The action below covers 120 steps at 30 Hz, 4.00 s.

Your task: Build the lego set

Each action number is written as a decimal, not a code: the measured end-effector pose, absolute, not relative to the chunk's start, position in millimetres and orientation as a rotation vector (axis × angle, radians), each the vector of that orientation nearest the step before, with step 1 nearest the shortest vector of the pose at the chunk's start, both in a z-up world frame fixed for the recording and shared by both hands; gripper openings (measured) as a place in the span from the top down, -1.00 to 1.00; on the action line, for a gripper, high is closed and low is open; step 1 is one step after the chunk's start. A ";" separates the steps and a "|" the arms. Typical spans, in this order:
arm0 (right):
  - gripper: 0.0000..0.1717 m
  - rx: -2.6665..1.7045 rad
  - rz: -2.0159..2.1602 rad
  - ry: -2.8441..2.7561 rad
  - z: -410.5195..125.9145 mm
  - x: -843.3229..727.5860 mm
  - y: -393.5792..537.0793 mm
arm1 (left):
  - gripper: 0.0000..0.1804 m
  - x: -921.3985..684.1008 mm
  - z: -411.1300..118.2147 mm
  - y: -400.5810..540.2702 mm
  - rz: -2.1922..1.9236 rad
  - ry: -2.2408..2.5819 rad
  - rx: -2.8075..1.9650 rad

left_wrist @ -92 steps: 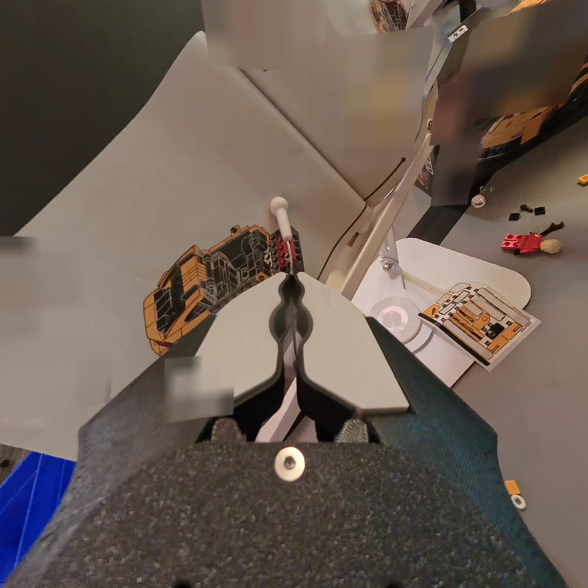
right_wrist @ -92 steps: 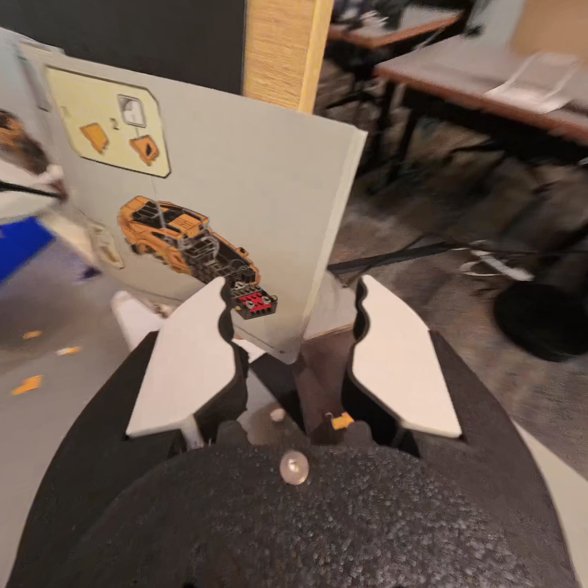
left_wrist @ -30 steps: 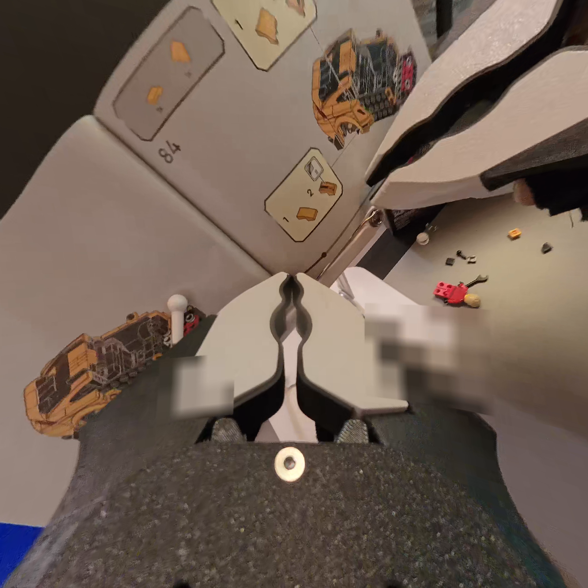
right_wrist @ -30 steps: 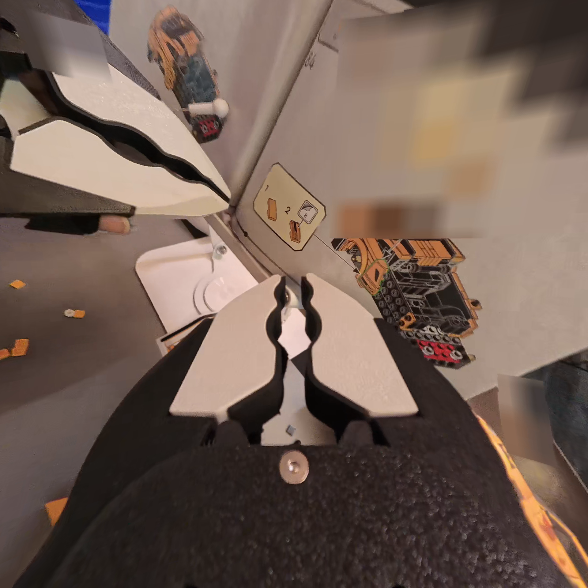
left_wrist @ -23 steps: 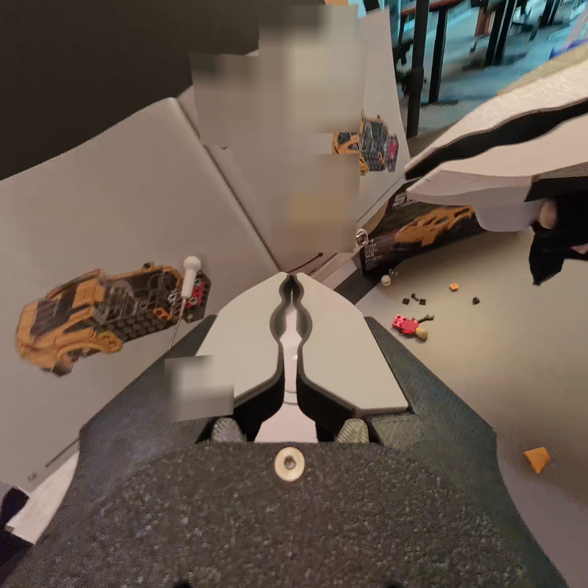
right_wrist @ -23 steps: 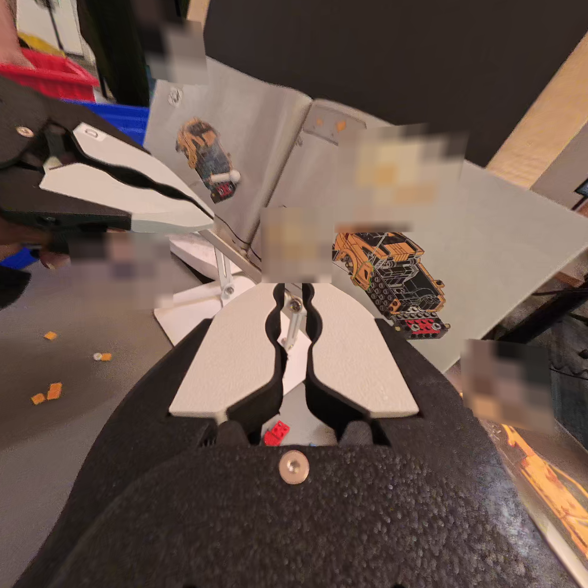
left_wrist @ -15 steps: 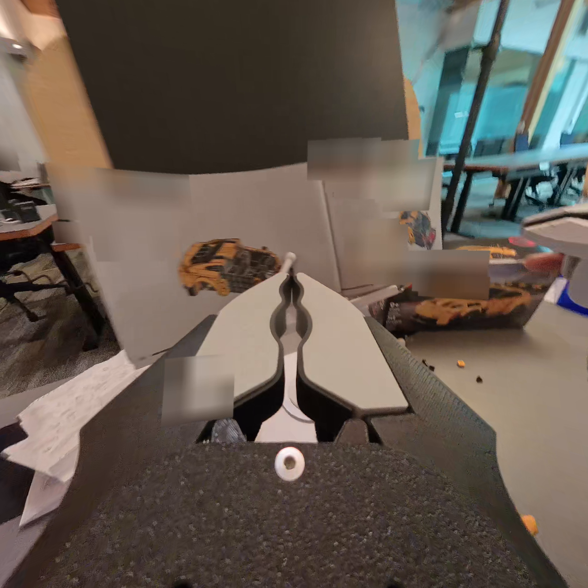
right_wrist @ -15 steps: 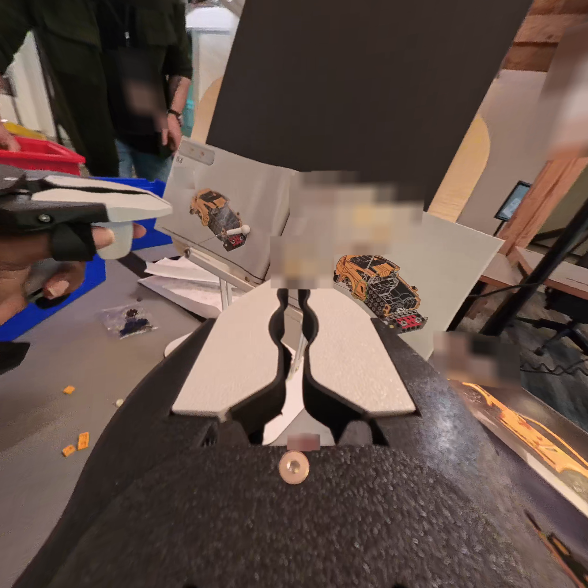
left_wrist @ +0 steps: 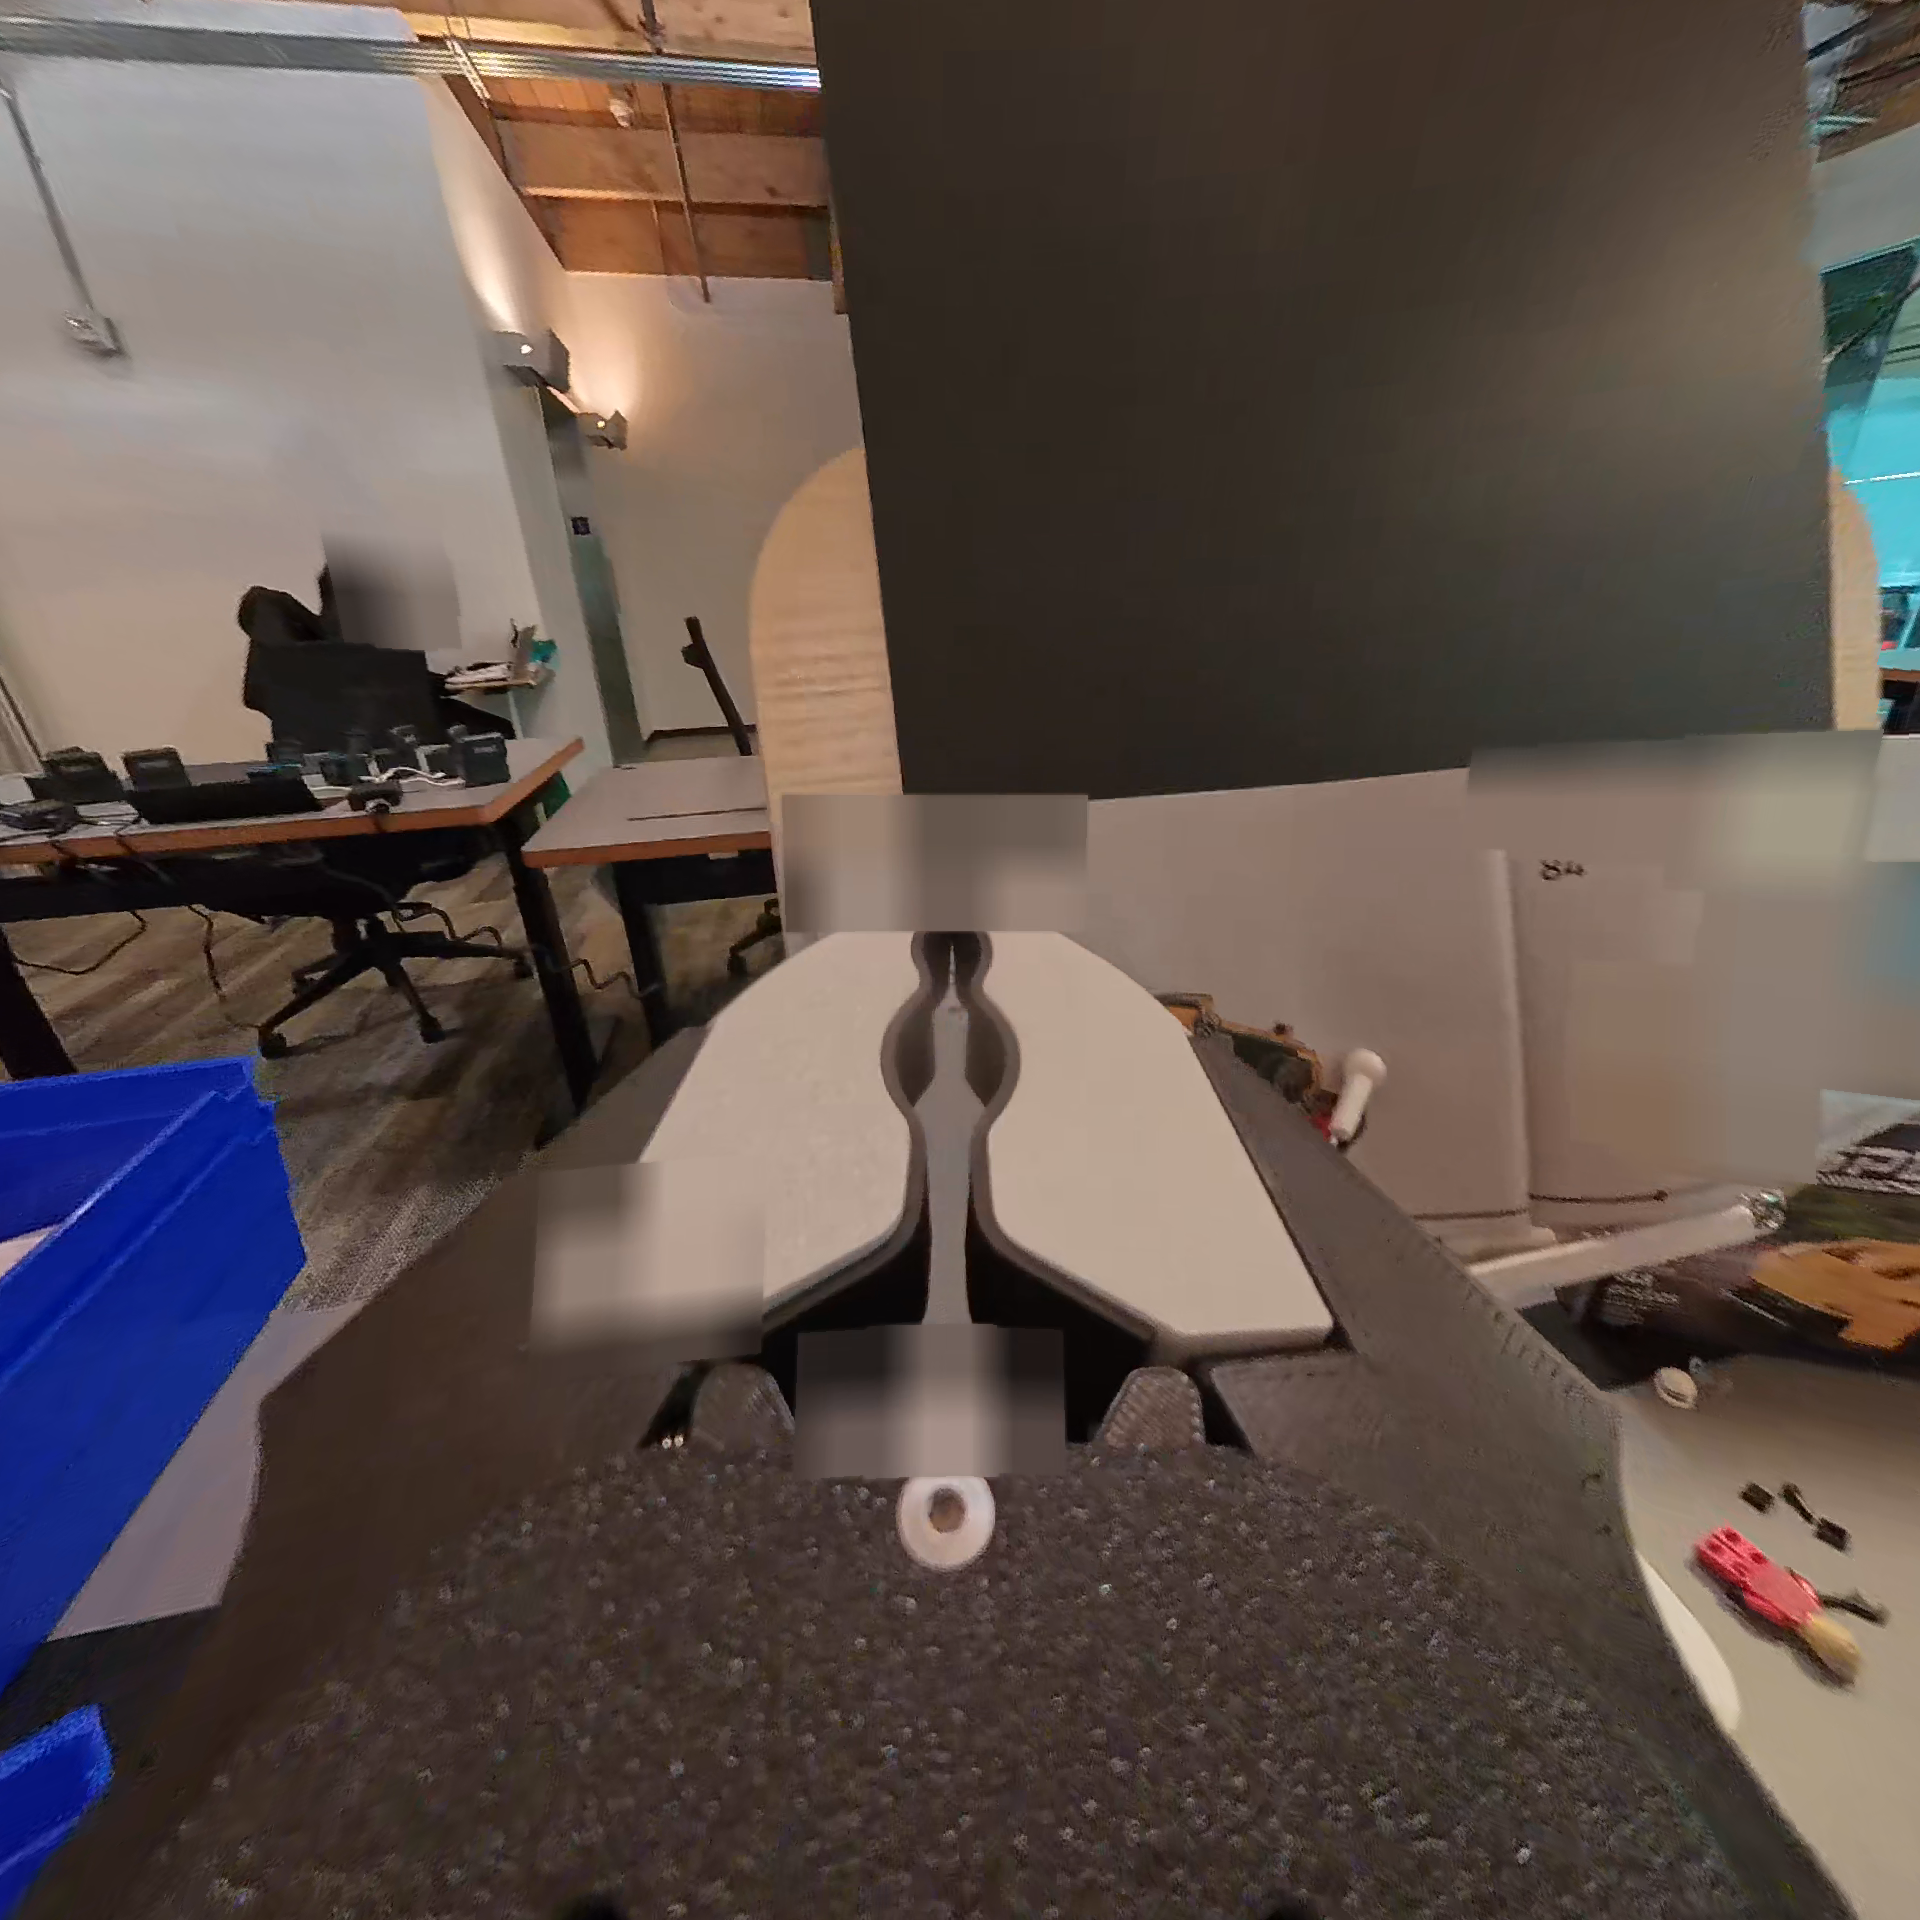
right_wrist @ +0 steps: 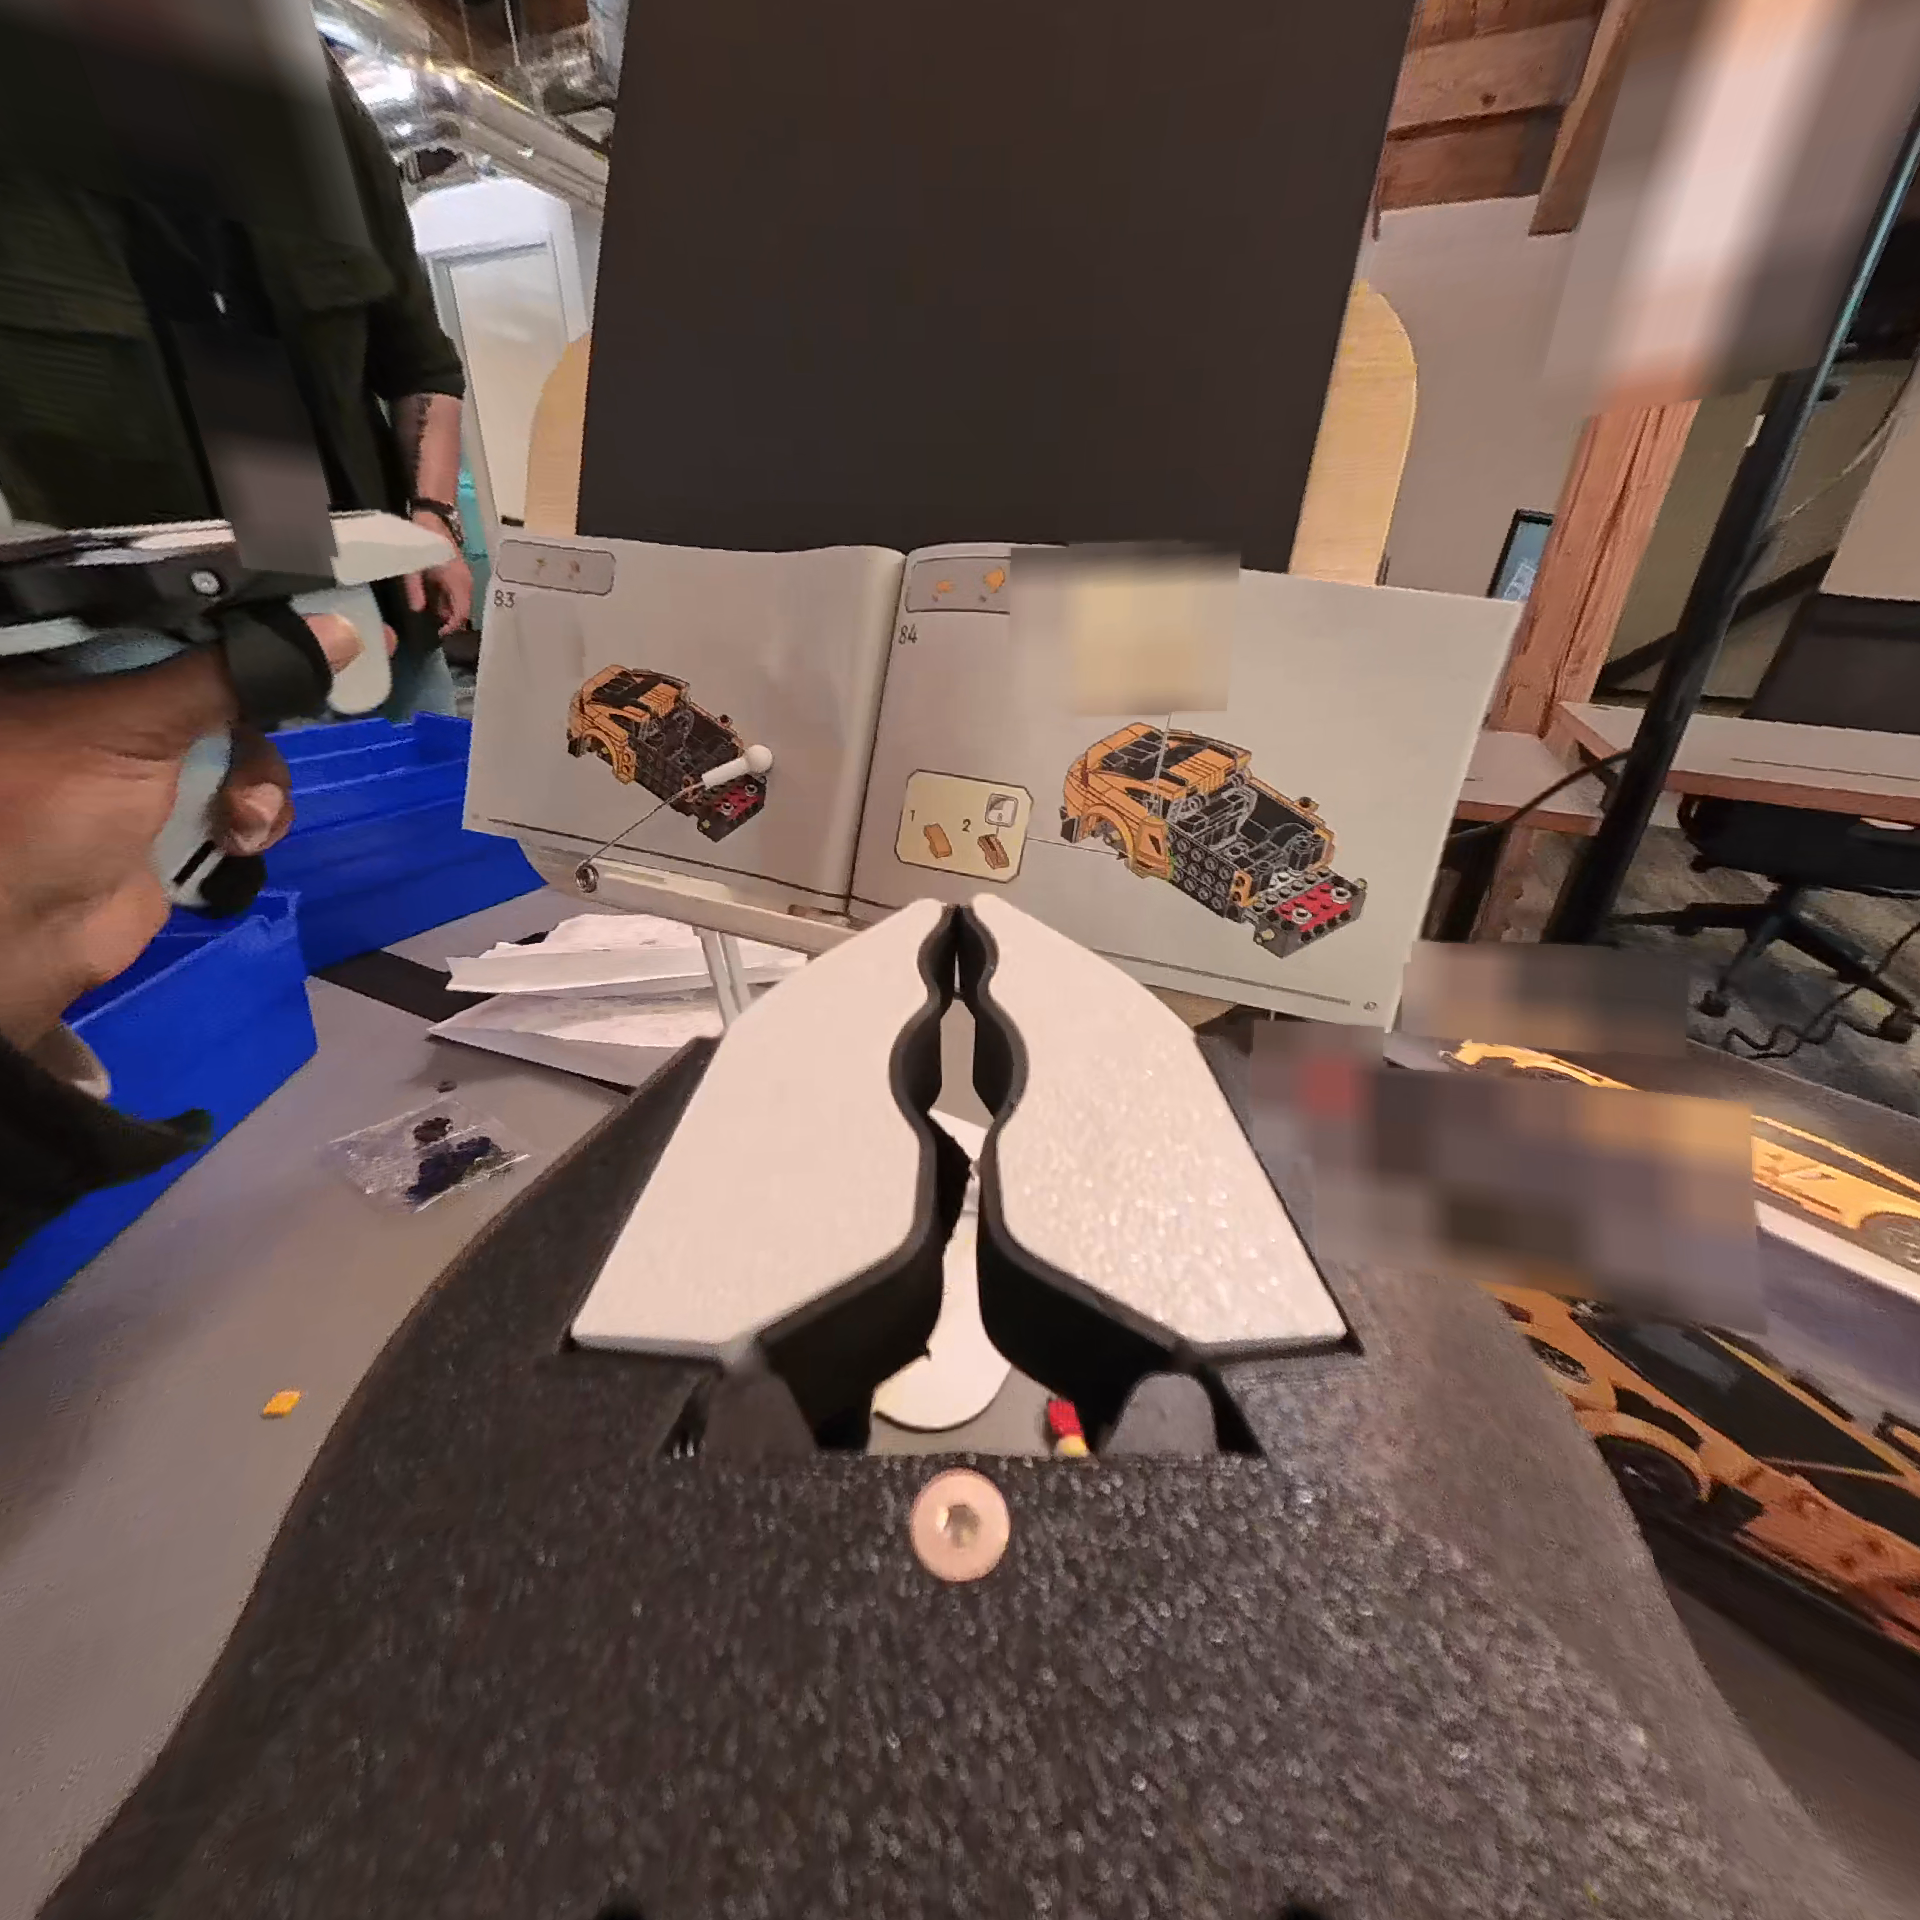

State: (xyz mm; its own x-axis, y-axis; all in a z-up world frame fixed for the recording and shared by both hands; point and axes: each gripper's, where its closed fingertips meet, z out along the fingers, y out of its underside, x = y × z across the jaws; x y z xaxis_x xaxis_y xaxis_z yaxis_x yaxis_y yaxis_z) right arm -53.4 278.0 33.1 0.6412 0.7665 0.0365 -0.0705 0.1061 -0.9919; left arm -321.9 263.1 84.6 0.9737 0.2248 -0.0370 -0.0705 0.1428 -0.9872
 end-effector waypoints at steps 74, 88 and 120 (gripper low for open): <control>1.00 -1.193 0.660 -0.837 12.2 -68.6 254.7 | 1.00 -320.5 78.9 274.6 0.203 -0.154 -1.312; 1.00 -1.183 0.647 -0.843 12.8 -69.2 253.0 | 1.00 -318.4 75.5 277.9 0.193 -0.148 -1.319; 0.77 -1.232 0.829 -1.228 0.9 -61.1 211.5 | 1.00 -174.5 137.2 221.5 -0.117 0.363 -1.333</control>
State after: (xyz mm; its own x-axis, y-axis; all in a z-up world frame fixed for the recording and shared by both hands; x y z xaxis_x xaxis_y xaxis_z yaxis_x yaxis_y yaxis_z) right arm -61.1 211.5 0.9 0.2025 0.9528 0.2262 0.1461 0.1990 -0.9691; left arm -174.5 221.5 137.2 0.9383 -0.2885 -0.1906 -0.1222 0.2391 -0.9633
